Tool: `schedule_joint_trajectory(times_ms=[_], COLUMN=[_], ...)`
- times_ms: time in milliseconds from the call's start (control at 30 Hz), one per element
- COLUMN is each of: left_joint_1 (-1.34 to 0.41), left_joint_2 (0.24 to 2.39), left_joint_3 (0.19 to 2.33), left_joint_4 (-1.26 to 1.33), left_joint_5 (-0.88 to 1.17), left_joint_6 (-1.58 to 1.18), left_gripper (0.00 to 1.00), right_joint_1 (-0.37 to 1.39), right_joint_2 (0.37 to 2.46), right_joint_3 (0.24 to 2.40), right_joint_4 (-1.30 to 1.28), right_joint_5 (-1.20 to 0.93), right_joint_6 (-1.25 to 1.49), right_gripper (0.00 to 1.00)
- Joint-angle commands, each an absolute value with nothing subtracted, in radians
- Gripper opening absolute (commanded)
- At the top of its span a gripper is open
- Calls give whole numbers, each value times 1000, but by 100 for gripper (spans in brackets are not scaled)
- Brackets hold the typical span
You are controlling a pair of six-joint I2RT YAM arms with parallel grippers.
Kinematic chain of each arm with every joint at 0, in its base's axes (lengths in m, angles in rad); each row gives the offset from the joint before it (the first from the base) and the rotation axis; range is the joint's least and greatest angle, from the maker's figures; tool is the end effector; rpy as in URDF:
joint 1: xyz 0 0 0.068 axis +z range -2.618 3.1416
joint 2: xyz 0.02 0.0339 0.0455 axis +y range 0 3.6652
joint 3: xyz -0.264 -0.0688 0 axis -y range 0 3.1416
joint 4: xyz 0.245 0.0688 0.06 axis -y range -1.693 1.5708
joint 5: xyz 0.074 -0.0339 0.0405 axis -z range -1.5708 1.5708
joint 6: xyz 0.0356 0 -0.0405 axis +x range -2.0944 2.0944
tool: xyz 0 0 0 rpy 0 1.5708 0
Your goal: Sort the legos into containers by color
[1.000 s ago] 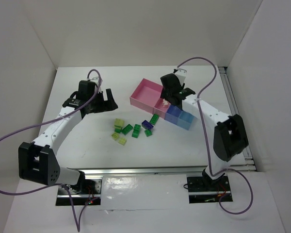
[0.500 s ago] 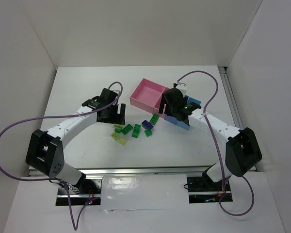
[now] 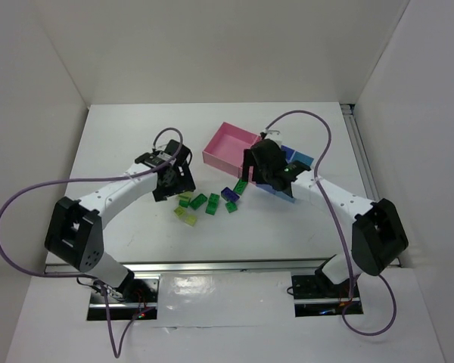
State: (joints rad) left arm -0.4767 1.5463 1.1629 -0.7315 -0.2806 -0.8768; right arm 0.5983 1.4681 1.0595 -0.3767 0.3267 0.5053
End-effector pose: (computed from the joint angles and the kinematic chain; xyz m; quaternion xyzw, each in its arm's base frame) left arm 0.2807 -0.1339 0.2443 -0.2226 0.9390 -0.0339 0.2598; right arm 0.2690 0.1695 0.2577 0.0198 0.9135 0.0700 0.4003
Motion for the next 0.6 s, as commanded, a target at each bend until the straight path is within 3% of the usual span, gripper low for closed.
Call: schedule_joint_trajectory(times_ms=[0, 67, 233, 467, 567], left_joint_1=[-479, -479, -371, -151, -57], left_joint_2=[1428, 1373, 1246, 1227, 1227], left_joint_3=[1122, 1056, 1003, 1063, 1072], left_joint_4=[-792, -792, -801, -839, -821], left_joint_5=[-285, -285, -256, -239, -152], left_joint_6=[-986, -986, -936, -815, -781], left_gripper=[92, 92, 92, 94, 94], right_joint_1=[693, 757, 1014, 1100, 1111], right_joint_2=[1462, 1471, 1615, 1851, 1923], right_joint_3=[1101, 1101, 1130, 1293, 1324], right_joint_4=[-334, -307, -245, -245, -222], right_joint_5=[236, 201, 195, 181, 195], right_joint_6=[382, 336, 178, 98, 98], right_gripper=[89, 85, 87, 90, 85])
